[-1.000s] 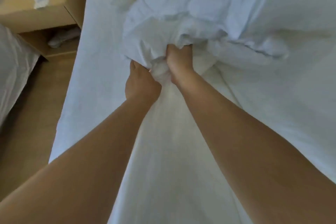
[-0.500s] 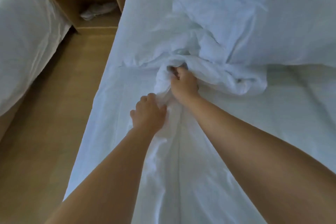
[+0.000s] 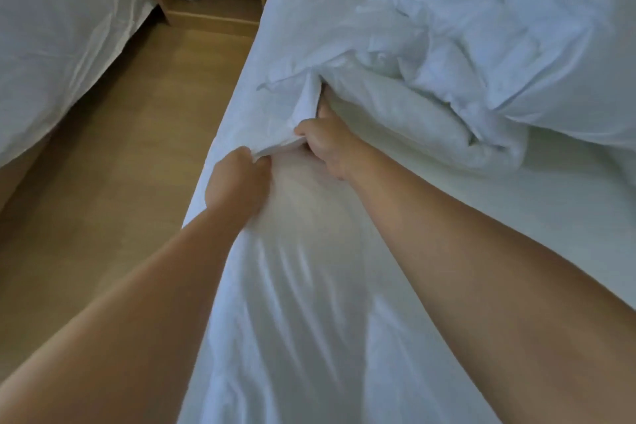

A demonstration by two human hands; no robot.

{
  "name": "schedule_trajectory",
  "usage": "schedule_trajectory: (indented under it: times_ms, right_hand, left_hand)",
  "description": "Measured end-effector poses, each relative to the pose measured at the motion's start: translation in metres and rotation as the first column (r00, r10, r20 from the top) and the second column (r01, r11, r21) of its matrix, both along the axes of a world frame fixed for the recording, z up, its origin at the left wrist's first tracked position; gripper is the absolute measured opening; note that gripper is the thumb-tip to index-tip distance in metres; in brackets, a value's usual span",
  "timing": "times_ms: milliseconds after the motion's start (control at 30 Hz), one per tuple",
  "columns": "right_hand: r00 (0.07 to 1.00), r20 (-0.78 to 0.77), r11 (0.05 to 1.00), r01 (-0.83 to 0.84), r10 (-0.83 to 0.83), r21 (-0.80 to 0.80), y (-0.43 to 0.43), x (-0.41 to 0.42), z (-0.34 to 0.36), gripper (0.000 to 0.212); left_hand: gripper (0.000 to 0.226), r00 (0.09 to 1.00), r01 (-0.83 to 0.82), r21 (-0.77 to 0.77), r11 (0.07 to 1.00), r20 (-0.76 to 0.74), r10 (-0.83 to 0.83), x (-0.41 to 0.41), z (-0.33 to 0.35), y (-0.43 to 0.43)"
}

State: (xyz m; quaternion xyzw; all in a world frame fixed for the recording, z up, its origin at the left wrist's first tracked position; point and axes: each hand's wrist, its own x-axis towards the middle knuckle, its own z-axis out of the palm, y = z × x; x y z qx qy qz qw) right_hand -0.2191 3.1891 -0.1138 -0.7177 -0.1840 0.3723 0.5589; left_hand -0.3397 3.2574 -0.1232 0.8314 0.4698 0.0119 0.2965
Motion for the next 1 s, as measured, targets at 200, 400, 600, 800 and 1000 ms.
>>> schedule_trajectory:
  times_ms: [200,400,600,800,1000]
  right_hand:
    - [0.961,0.178,0.886,-0.113,0.212,-0.450,-0.142,-0.053,-0.035,0.058]
    - [0.736,0.597,0.364,0.486,0.320,-0.795,-0.402,-0.055,-0.034,0.067]
    - [0.865,0.501,0.052,0.502,-0.043,-0.863,-0.577,-0.064,-0.029,0.093]
    - [0.825,0.529,0.473,0.553,-0.198,-0.686,-0.632,-0.050,-0.037,0.020]
    - [0.684,0.464,0.634,0.717,-0.563,-0.288,-0.769,-0.002,0.040,0.018]
  left_hand:
    - [0.066,0.942,0.308,0.142,0.941,-0.181,-0.281,0.001,-0.038,-0.121]
    - [0.059,0.795,0.601,-0.119,0.791,-0.012,-0.606,0.001,-0.039,-0.313]
    - [0.061,0.761,0.613,-0.416,0.672,0.083,-0.643,-0.011,-0.049,-0.482]
    - [0.056,0.845,0.522,-0.524,0.673,0.212,-0.491,0.008,-0.036,-0.617]
    - [0.063,0.877,0.475,-0.685,0.552,0.423,-0.229,0.028,0.012,-0.778]
